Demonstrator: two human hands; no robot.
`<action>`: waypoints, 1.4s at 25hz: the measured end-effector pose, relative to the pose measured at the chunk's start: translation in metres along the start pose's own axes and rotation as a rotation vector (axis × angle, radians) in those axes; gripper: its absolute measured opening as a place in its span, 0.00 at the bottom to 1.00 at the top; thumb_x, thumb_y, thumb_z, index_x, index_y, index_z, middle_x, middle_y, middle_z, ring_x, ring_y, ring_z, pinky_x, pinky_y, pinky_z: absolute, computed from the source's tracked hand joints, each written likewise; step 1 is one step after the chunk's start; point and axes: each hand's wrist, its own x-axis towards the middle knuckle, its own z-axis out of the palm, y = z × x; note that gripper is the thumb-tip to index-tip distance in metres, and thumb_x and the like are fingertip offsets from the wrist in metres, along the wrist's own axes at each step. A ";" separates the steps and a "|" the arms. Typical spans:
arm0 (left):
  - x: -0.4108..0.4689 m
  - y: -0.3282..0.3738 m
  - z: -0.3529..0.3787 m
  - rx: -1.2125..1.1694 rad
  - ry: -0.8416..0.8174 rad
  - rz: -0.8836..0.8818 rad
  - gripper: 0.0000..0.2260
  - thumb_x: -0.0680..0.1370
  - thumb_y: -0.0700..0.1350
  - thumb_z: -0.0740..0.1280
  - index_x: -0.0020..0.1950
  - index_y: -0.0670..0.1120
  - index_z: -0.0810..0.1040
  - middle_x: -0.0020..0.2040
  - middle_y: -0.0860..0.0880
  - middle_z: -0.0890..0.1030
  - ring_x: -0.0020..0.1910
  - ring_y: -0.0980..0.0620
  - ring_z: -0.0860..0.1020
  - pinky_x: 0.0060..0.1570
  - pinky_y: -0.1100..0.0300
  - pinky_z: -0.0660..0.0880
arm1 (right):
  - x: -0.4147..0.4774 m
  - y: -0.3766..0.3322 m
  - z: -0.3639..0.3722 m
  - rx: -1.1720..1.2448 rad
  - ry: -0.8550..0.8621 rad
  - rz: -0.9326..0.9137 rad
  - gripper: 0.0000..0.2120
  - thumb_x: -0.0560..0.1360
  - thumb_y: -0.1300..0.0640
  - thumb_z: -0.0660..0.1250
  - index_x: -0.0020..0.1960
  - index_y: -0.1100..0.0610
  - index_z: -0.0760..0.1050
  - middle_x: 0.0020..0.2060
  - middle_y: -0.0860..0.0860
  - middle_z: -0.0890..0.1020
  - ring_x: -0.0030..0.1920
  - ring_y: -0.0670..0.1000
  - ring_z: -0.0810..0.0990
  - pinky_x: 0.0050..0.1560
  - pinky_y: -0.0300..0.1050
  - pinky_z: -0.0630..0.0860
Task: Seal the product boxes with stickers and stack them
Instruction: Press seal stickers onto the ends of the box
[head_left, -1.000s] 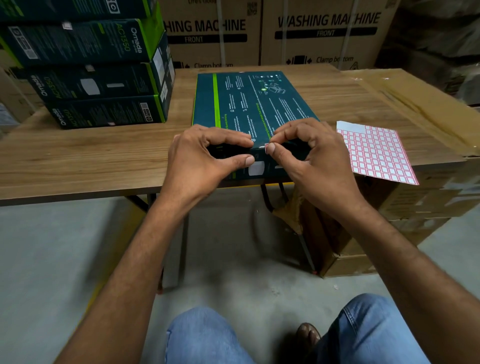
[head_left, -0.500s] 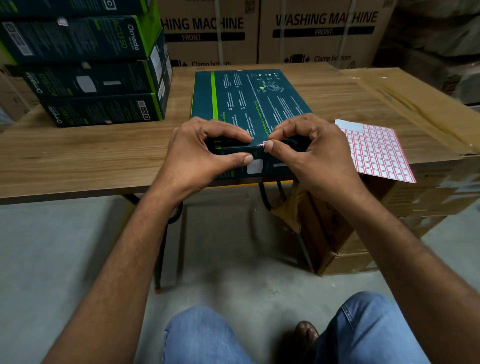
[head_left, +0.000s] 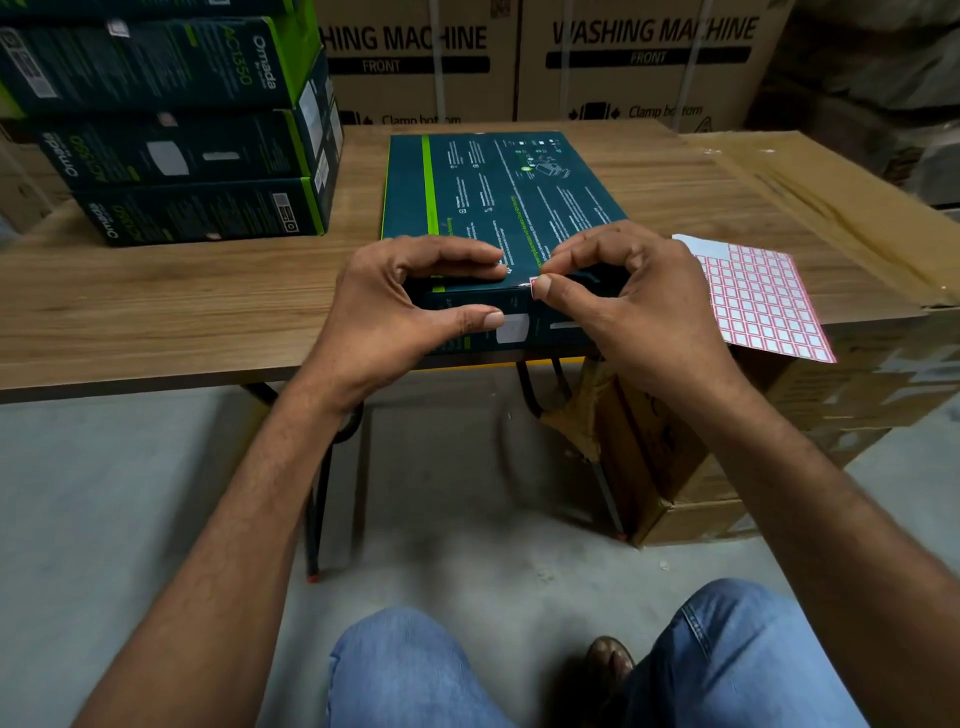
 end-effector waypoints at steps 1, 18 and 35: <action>0.000 0.000 0.001 -0.003 0.003 -0.001 0.21 0.69 0.40 0.83 0.60 0.39 0.85 0.55 0.49 0.87 0.57 0.55 0.86 0.62 0.60 0.80 | -0.001 0.000 0.001 -0.012 0.005 -0.009 0.06 0.76 0.48 0.76 0.51 0.48 0.84 0.52 0.42 0.83 0.56 0.41 0.80 0.55 0.41 0.79; -0.001 0.002 0.002 0.001 0.015 -0.024 0.20 0.70 0.40 0.83 0.60 0.39 0.85 0.56 0.49 0.87 0.57 0.55 0.86 0.62 0.58 0.81 | -0.004 0.026 0.010 -0.117 0.106 -0.345 0.08 0.79 0.50 0.73 0.56 0.51 0.86 0.54 0.45 0.84 0.56 0.49 0.80 0.54 0.60 0.77; -0.002 0.005 0.001 0.013 0.011 -0.024 0.20 0.70 0.40 0.83 0.60 0.38 0.84 0.56 0.48 0.87 0.57 0.55 0.86 0.61 0.59 0.81 | -0.007 0.028 0.008 0.054 0.099 -0.157 0.15 0.70 0.41 0.78 0.56 0.41 0.84 0.59 0.39 0.83 0.66 0.47 0.78 0.66 0.65 0.74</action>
